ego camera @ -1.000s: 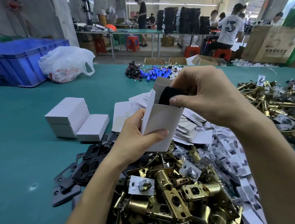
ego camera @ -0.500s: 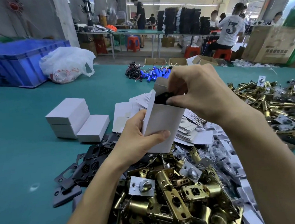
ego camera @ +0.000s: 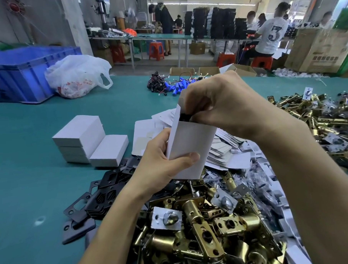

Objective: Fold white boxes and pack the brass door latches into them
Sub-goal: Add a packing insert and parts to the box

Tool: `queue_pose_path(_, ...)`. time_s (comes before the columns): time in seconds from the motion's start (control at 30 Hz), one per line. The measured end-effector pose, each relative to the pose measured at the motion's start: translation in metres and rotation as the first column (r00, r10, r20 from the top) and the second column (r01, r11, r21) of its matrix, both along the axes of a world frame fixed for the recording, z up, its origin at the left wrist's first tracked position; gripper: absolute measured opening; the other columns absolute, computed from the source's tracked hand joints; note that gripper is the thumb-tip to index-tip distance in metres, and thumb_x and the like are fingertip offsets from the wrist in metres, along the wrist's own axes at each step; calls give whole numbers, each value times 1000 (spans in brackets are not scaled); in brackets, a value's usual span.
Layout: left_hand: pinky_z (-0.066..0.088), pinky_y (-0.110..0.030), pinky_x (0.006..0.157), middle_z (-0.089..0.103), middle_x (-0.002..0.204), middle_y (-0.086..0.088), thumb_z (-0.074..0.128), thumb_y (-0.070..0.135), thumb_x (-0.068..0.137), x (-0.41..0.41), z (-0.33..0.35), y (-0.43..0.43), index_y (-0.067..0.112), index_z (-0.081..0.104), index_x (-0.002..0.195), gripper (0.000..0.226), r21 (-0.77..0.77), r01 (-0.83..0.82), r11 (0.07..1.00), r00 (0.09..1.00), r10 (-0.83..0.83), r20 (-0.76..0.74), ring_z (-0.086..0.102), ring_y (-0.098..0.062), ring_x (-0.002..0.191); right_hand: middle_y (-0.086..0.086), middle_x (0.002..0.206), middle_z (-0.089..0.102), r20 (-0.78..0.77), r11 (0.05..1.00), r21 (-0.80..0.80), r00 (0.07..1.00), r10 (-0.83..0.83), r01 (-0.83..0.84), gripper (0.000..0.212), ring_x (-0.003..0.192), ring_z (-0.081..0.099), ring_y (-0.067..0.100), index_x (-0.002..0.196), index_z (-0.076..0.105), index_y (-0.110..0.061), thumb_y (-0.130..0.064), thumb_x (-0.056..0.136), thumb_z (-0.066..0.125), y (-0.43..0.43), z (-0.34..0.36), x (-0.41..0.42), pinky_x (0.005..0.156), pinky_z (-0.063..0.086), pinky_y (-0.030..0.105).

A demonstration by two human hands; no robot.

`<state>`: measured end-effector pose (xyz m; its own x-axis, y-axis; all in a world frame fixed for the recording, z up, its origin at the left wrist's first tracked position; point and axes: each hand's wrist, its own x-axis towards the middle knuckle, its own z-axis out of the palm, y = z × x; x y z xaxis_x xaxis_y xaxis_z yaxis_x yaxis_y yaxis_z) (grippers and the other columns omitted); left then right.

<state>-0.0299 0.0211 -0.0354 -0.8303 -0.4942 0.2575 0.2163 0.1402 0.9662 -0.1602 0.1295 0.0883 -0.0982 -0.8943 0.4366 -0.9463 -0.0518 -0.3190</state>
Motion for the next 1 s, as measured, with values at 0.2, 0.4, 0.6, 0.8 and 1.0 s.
queue_pose_path(0.2,62,-36,79,74,103,-2,80,19,75,0,-2,0,23,63,115,44,-9,-7,1000,1000,7,-15,72,-19,93,-3,74,75,-10,1000,24,1000,12,-12,22,72,70,7,76,78,-14,8,74,73,0,3,1,72,55,23)
queue_pose_path(0.4,62,-36,81,74,102,0,80,17,75,0,-3,-1,22,63,116,45,-17,0,1000,999,-1,-35,71,-16,92,-12,78,74,-48,979,171,993,-105,112,25,78,63,-2,84,80,-27,-4,77,73,4,10,-5,72,51,15)
queue_pose_path(0.6,56,-23,69,74,96,4,80,15,74,-1,-5,-1,20,63,117,46,-5,-1,1000,998,1,-62,70,-10,86,-8,82,74,-111,951,252,981,-157,181,15,78,62,8,88,81,-21,-9,82,73,8,4,-8,67,43,12)
queue_pose_path(0.8,58,-26,68,75,97,4,81,9,74,-2,-9,-2,22,63,118,49,13,28,1000,995,-27,-101,72,-12,88,-8,88,73,-79,972,125,978,-192,200,15,94,59,16,89,80,-29,-16,85,74,7,-2,1,83,51,32)
queue_pose_path(1.0,60,-30,70,75,96,3,82,7,73,-4,-11,-1,14,63,116,48,-24,0,1000,994,-2,-110,71,-14,87,-8,94,68,-164,934,180,946,-280,307,15,94,59,19,85,75,-34,-21,78,74,9,3,8,75,51,32)
